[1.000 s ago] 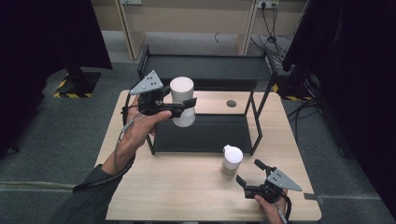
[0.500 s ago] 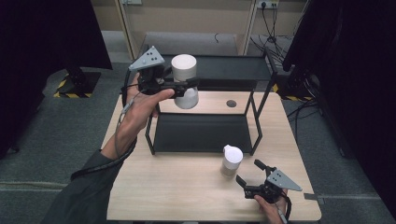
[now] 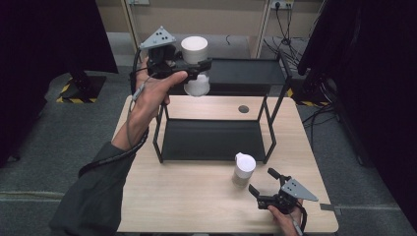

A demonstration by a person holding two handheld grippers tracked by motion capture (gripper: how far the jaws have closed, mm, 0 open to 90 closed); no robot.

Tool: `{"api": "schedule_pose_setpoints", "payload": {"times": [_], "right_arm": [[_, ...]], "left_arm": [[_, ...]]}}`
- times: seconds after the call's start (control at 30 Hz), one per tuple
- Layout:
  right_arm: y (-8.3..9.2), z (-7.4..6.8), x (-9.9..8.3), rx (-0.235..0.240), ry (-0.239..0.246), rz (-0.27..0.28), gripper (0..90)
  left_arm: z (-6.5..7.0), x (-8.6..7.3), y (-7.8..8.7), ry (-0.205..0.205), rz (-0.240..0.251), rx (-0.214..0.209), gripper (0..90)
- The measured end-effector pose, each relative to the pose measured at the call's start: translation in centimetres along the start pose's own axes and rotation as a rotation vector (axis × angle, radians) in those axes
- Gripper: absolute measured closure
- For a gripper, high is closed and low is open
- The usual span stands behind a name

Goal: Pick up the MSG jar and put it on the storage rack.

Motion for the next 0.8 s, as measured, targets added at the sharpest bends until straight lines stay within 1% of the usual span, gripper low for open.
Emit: {"api": "schedule_pose_setpoints", "payload": {"times": [0.03, 0.07, 0.17, 0.2, 0.23, 0.27, 0.3, 0.37, 0.4, 0.47, 0.5, 0.53, 0.57, 0.73, 0.8], "right_arm": [[0.0, 0.0, 0.0, 0.0, 0.0, 0.0, 0.4], [0.0, 0.0, 0.0, 0.001, -0.001, 0.0, 0.4], [0.0, 0.0, 0.0, 0.002, -0.001, -0.001, 0.4], [0.0, 0.0, 0.0, 0.002, -0.001, -0.001, 0.4], [0.0, 0.0, 0.0, 0.002, 0.0, 0.0, 0.4], [0.0, 0.0, 0.0, 0.002, 0.0, 0.0, 0.4], [0.0, 0.0, 0.0, 0.002, -0.001, -0.001, 0.4], [0.0, 0.0, 0.0, 0.003, 0.001, 0.0, 0.4], [0.0, 0.0, 0.0, 0.003, 0.001, 0.0, 0.4], [0.1, 0.0, 0.0, 0.004, 0.001, 0.001, 0.4], [0.1, 0.0, 0.0, 0.004, 0.002, 0.002, 0.4], [0.1, 0.0, 0.0, 0.004, 0.002, 0.002, 0.4], [0.1, 0.0, 0.0, 0.005, 0.001, 0.003, 0.4], [0.1, 0.0, 0.0, 0.007, 0.001, 0.005, 0.4], [0.1, 0.0, 0.0, 0.008, 0.0, 0.004, 0.3]], "left_arm": [[-0.1, 0.2, -0.1, 0.003, 0.002, 0.005, 35.2], [-0.4, 0.5, -0.4, 0.013, 0.005, 0.02, 35.2], [-0.6, 1.0, -1.0, 0.005, -0.001, 0.049, 35.2], [-0.6, 1.0, -1.0, 0.005, -0.001, 0.049, 35.2], [-0.7, 1.3, -1.4, 0.001, -0.006, 0.065, 35.2], [-0.7, 1.3, -1.4, 0.001, -0.006, 0.065, 35.2], [-0.8, 1.5, -1.8, 0.004, -0.009, 0.081, 35.2], [-1.0, 1.6, -2.3, 0.007, -0.011, 0.098, 35.2], [-1.0, 1.6, -2.3, 0.007, -0.011, 0.098, 35.2], [-1.3, 1.7, -2.7, 0.012, -0.009, 0.119, 35.2], [-1.6, 1.8, -3.2, 0.019, -0.009, 0.141, 35.2], [-1.6, 1.8, -3.2, 0.019, -0.009, 0.141, 35.2], [-1.8, 1.8, -3.5, 0.023, -0.009, 0.161, 35.2], [-2.4, 1.6, -4.5, 0.014, -0.021, 0.214, 35.2], [-2.7, 1.3, -4.8, 0.017, -0.025, 0.234, 35.2]]}}
Point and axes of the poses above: each handheld gripper's, and its own axes: y roughly backward along the jaws, x roughly out of its top, z roughly to its right, the point moved 9 cm from there along -y, roughly forward along the jaws, and after that the axes turned 6 degrees about -x, right-handed, at the moved point
